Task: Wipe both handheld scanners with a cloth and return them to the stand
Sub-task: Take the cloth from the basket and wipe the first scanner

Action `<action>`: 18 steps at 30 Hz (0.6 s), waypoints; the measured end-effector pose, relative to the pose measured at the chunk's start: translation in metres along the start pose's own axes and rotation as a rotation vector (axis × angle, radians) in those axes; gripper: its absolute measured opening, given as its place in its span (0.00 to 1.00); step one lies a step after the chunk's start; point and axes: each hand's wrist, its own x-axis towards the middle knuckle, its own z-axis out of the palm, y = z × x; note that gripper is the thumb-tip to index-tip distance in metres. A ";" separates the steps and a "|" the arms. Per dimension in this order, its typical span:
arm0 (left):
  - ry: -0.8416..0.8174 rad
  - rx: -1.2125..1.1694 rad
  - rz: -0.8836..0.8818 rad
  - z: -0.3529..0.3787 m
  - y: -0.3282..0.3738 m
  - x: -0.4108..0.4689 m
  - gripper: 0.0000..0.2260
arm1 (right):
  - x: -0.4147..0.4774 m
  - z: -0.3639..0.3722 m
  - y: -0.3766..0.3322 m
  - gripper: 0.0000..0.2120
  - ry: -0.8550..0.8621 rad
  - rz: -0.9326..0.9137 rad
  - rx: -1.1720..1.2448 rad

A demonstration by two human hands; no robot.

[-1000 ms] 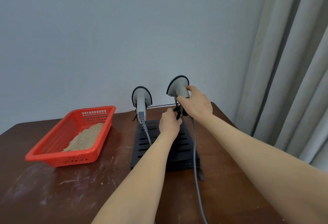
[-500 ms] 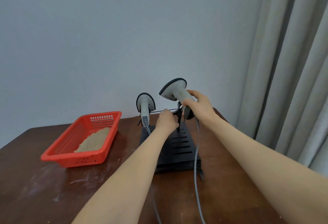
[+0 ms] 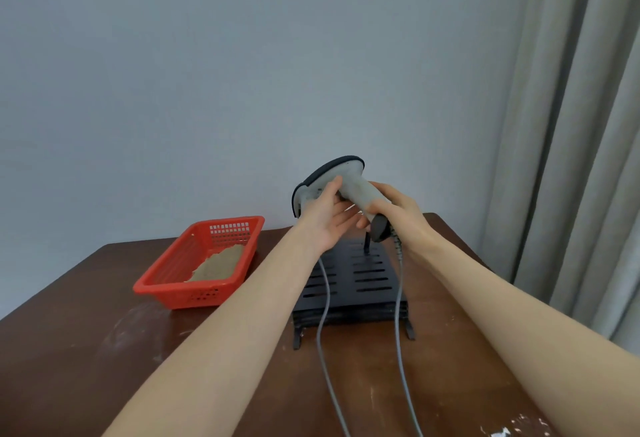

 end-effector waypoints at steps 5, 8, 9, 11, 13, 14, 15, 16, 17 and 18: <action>0.057 0.019 0.098 0.005 -0.006 -0.015 0.12 | -0.010 -0.006 -0.004 0.17 -0.096 0.082 0.054; 0.057 0.108 0.147 0.008 -0.009 -0.022 0.06 | -0.010 -0.005 -0.009 0.15 -0.155 0.182 0.096; 0.054 0.147 0.167 0.009 -0.010 -0.024 0.08 | -0.009 -0.003 -0.011 0.19 -0.175 0.219 0.113; 0.052 0.210 0.185 0.013 -0.014 -0.028 0.14 | -0.008 -0.002 -0.016 0.25 -0.207 0.294 0.145; 0.056 0.243 0.193 0.015 -0.016 -0.032 0.15 | -0.006 -0.002 -0.019 0.27 -0.232 0.355 0.193; 0.059 0.245 0.192 0.017 -0.017 -0.034 0.13 | -0.006 -0.002 -0.020 0.28 -0.243 0.371 0.227; 0.062 0.249 0.189 0.018 -0.018 -0.037 0.11 | -0.005 -0.003 -0.021 0.29 -0.257 0.380 0.257; 0.065 0.250 0.187 0.018 -0.019 -0.038 0.11 | -0.004 -0.003 -0.021 0.29 -0.270 0.385 0.282; 0.065 0.262 0.188 0.017 -0.021 -0.039 0.10 | -0.004 -0.003 -0.021 0.28 -0.278 0.394 0.298; 0.059 0.276 0.189 0.017 -0.023 -0.040 0.10 | -0.004 -0.004 -0.021 0.27 -0.281 0.407 0.308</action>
